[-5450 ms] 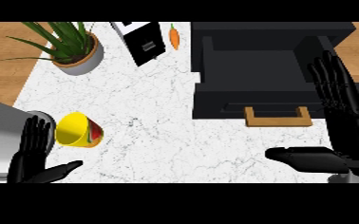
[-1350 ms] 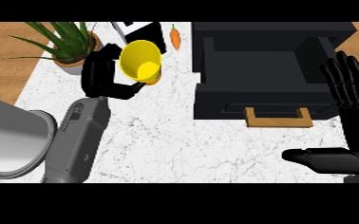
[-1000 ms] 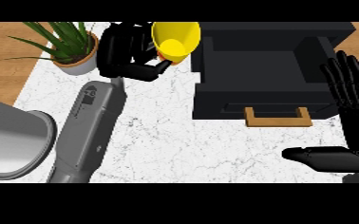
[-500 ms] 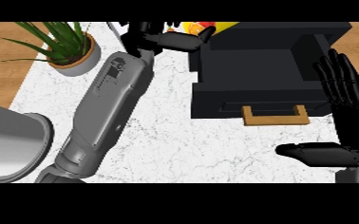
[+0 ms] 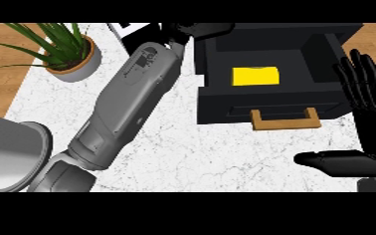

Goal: Pick up the cup, place it into the drawer and close the drawer

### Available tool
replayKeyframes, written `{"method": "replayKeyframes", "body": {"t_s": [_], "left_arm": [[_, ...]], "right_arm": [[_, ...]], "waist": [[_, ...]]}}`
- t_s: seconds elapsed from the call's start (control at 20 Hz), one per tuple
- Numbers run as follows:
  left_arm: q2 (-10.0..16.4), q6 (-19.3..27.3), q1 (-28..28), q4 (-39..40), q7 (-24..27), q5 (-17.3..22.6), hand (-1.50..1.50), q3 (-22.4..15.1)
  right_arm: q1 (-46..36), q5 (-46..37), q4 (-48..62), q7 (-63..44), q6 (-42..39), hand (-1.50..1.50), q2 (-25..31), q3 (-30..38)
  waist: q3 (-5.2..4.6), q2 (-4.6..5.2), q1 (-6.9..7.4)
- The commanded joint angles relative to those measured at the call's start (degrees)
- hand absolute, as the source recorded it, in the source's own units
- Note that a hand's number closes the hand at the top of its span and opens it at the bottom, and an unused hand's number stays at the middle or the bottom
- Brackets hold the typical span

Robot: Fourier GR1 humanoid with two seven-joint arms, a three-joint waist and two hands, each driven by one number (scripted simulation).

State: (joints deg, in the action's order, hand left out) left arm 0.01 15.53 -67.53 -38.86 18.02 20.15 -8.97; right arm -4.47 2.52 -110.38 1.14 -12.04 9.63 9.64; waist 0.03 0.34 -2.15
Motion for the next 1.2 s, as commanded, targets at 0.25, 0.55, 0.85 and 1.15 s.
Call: {"method": "replayKeyframes", "body": {"t_s": [0.25, 0.55, 0.85, 1.15], "left_arm": [[-0.01, 2.51, -1.58, 9.96, 6.10, 8.56, 1.50, -9.99], [-0.01, 7.59, -4.21, 13.41, 2.17, 12.06, 1.50, -17.57], [-0.01, 6.67, -8.35, 16.77, -2.28, 11.58, -1.50, -22.82], [-0.01, 12.41, -2.15, 12.87, -2.78, 12.61, -1.50, -32.35]], "right_arm": [[0.14, 0.21, -0.94, 0.09, -0.48, -1.50, -0.89, -1.28], [-0.47, 2.22, 0.14, 0.55, -2.63, -1.50, 0.63, -0.13], [-0.50, 1.15, 4.82, 5.44, -2.35, -1.50, 0.45, 1.51], [-6.45, 1.69, 4.37, 0.75, -2.10, -1.50, 1.34, 0.20]], "waist": [[0.00, 0.34, -1.29], [0.04, 0.59, -2.82], [0.10, 0.92, -2.71], [0.06, 1.10, -4.01]]}}
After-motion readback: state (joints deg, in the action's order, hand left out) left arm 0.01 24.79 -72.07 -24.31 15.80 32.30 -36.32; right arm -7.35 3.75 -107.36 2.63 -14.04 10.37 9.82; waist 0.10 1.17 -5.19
